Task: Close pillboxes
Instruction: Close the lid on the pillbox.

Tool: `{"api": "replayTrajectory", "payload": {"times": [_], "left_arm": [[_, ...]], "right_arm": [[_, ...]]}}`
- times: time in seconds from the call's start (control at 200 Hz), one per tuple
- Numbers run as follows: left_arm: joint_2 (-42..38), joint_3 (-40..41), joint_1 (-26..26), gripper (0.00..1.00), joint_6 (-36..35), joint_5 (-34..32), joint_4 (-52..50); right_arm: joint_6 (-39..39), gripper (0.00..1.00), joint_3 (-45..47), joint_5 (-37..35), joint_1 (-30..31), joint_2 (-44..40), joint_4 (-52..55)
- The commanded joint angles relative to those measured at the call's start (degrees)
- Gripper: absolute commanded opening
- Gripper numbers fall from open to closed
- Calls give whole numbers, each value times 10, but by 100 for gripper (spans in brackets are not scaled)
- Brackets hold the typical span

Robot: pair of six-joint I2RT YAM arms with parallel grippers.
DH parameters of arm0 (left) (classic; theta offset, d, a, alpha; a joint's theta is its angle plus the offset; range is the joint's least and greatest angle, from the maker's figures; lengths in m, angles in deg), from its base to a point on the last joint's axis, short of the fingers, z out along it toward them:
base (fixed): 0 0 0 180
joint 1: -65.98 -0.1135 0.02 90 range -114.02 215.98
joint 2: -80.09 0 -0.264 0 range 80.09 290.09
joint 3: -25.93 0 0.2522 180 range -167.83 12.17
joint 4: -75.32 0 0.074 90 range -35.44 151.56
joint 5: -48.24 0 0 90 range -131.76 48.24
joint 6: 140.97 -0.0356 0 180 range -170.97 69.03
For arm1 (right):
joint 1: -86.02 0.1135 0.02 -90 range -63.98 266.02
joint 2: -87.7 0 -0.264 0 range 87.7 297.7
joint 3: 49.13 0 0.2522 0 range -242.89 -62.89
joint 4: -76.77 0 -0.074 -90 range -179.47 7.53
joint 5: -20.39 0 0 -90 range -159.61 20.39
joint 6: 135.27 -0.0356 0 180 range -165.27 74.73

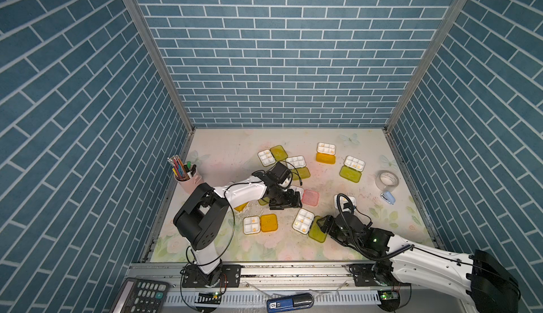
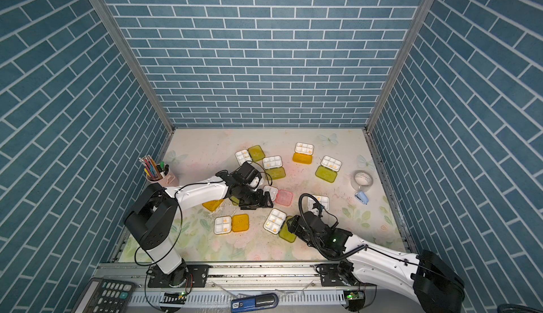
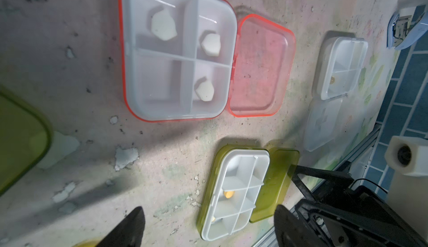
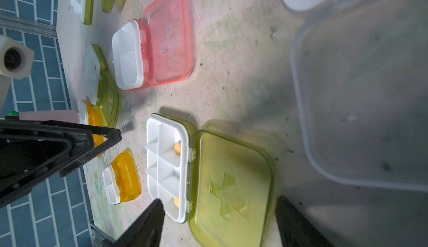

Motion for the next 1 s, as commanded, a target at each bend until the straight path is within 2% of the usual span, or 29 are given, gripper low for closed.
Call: {"api": "replayTrajectory", "payload": {"times": [0.0, 0.21, 0.56, 0.99], "left_arm": [[16, -4, 10, 89, 0, -5, -5], [33, 0, 29, 89, 11, 3, 7], [42, 3, 35, 93, 18, 41, 36], [55, -2, 42, 94, 22, 68, 43]], "right_arm": [[-43, 77, 8, -13, -4, -6, 17], [-56, 77, 29, -11, -8, -31, -16], [-68, 77, 47, -3, -13, -25, -70], [-50, 77, 57, 29, -27, -67, -83]]}}
